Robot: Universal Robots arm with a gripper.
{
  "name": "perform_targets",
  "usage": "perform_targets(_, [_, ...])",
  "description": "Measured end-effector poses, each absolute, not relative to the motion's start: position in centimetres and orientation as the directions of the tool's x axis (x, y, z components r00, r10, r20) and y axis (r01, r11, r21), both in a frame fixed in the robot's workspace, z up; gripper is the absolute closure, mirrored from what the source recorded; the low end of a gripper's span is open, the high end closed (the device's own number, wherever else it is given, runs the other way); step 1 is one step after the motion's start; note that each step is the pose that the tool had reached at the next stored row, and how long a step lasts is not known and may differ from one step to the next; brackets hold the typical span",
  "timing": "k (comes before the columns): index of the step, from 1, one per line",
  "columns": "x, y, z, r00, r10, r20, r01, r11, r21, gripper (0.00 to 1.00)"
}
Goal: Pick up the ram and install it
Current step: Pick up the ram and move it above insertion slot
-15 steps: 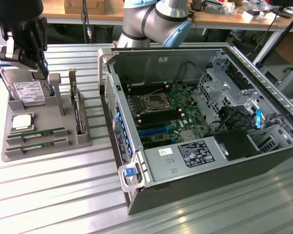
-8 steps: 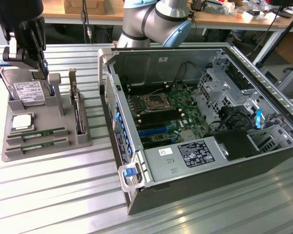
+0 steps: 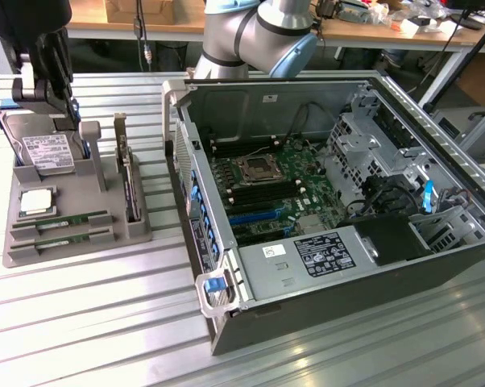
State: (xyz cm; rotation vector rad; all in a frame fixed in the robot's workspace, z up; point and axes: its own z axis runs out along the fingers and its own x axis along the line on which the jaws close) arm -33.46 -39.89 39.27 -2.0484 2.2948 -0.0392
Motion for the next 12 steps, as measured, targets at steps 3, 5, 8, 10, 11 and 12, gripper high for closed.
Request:
perform_targets(3, [-33.46, -39.89, 39.27, -0.090, -0.995, -0.032, -0.994, 0.091, -0.062, 0.89])
perform_targets(5, [-33.46, -39.89, 39.27, -0.075, -0.997, -0.032, -0.995, 0.077, -0.062, 0.89])
perform_targets(8, [-33.46, -39.89, 39.28, -0.047, -0.998, -0.032, -0.997, 0.049, -0.062, 0.89])
perform_targets(10, [-33.46, -39.89, 39.27, -0.024, -0.999, -0.032, -0.998, 0.026, -0.062, 0.89])
perform_targets(11, [-33.46, -39.89, 39.27, -0.014, -0.999, -0.032, -0.998, 0.016, -0.062, 0.89])
perform_targets(12, [-33.46, -39.89, 39.28, -0.007, -0.999, -0.032, -0.998, 0.009, -0.062, 0.89])
